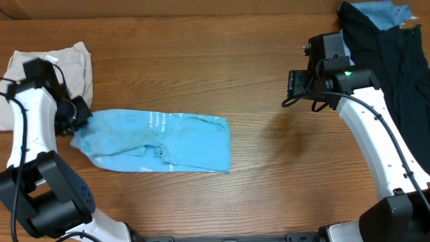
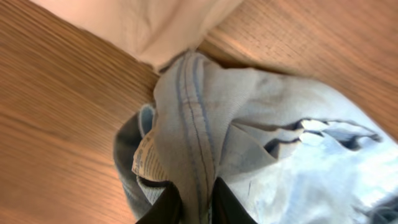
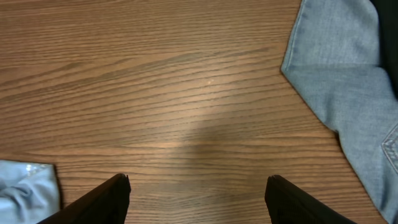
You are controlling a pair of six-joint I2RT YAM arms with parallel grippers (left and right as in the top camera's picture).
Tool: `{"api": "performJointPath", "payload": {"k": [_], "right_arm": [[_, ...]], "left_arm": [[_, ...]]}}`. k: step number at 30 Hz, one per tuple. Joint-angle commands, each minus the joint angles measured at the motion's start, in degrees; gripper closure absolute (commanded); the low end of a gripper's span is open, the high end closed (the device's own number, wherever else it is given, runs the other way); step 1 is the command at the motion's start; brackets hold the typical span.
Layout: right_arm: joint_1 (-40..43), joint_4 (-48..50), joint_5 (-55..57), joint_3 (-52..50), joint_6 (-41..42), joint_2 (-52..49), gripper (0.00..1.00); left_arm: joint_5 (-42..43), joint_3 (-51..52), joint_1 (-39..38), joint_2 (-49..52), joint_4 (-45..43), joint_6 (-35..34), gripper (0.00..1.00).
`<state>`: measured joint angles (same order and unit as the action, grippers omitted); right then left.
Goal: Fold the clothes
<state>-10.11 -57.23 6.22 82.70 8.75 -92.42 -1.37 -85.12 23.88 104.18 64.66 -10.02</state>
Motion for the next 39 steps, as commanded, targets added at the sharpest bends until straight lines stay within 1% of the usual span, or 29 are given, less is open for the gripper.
{"api": "performJointPath", "payload": {"k": [1,5,9,13,18,25,29,34,39], "right_arm": [[0.0,0.1,0.2,0.2,-0.2,0.0,0.27],[0.0,0.1,-0.3,-0.3,-0.2,0.0,0.27],[0.0,0.1,-1.9,-0.6,-0.2,0.0,0.27],[0.0,0.0,-2.0,-0.6,-0.2,0.0,0.27],[0.0,-0.2,-2.0,-0.6,-0.2,0.0,0.27],[0.0,-0.2,-2.1,-0.6,-0.2,0.0,0.26],[0.0,-0.2,-3.3,-0.6,-0.2,0.0,0.27],[0.0,-0.3,-3.6,-0.6,-0.2,0.0,0.27],[0.0,-1.0,-3.5,-0.6,-0.2,0.0,0.27]], "left_arm": [[1.5,-7.7,-0.9,-0.1,4.6,1.2,0.85],[6.6,-12.8,-4.0,-0.1,10.5,1.2,0.86],[10.1,-13.8,-8.7,0.0,13.2,0.8,0.87],[10.4,-13.6,-14.9,0.0,13.4,0.8,0.88],[16.6,-13.6,-21.3,0.0,12.3,0.7,0.88],[15.7,-13.6,-27.3,0.0,12.5,-0.9,0.87],[12.6,-13.5,-29.6,0.0,13.1,-2.3,0.87],[13.0,-13.5,-31.9,0.0,13.3,-4.6,0.87],[13.0,-13.5,-34.2,0.0,12.9,-5.1,0.87]]}}
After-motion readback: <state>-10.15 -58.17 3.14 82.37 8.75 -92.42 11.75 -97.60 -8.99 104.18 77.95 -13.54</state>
